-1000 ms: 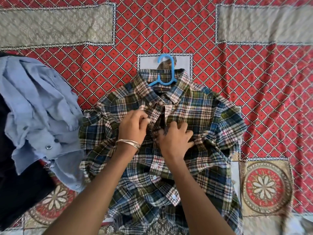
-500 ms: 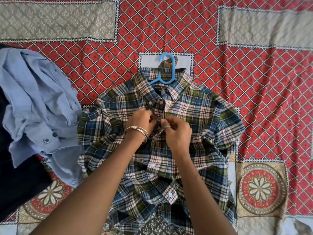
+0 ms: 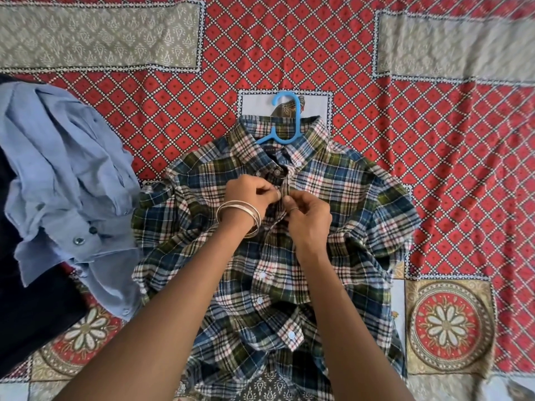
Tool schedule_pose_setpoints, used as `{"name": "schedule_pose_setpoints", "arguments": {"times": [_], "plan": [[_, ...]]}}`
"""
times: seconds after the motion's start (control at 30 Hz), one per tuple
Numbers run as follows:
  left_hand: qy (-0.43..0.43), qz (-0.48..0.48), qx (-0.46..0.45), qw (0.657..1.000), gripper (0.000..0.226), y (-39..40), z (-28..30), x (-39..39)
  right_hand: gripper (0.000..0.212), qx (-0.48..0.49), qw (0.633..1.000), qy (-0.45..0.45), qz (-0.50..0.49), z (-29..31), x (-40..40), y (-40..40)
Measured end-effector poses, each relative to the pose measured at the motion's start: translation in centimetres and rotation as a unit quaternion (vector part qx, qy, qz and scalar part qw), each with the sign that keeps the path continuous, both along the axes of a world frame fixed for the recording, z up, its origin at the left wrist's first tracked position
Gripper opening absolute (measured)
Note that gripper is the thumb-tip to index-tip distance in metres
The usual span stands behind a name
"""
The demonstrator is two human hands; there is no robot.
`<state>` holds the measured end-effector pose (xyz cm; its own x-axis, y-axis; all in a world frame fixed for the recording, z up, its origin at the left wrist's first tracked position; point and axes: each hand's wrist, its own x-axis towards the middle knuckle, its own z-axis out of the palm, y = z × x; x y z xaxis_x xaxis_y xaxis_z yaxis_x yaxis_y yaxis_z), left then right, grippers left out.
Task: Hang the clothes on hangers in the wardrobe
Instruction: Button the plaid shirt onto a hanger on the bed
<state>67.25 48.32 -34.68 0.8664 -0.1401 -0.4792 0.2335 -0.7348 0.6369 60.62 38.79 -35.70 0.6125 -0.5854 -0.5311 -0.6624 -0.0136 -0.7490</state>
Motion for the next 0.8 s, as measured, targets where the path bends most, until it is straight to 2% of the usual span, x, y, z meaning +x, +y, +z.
{"name": "schedule_pose_setpoints", "arguments": {"times": [0.2,0.3,0.5,0.67,0.8], "plan": [[0.064,0.052,-0.061,0.995,0.008,-0.1,-0.3,0.0,0.011,0.162,0.981,-0.008,-0.107,-0.7,-0.4,0.0],[0.063,0.074,-0.090,0.991,0.007,0.0,-0.6,-0.4,0.011,0.201,0.972,-0.021,-0.120,-0.4,-0.6,-0.1],[0.066,0.104,-0.107,0.987,0.013,-0.3,-0.9,-0.7,0.011,0.187,0.978,-0.018,-0.090,-0.2,-0.6,-0.4],[0.043,0.151,-0.111,0.981,0.007,-0.2,-0.9,-0.6,0.007,0.186,0.980,-0.023,-0.060,0.2,-1.0,-0.9],[0.040,0.113,-0.109,0.987,0.010,-0.1,-0.7,-0.7,0.019,0.142,0.988,-0.057,-0.016,0.4,-1.6,-1.3]]}}
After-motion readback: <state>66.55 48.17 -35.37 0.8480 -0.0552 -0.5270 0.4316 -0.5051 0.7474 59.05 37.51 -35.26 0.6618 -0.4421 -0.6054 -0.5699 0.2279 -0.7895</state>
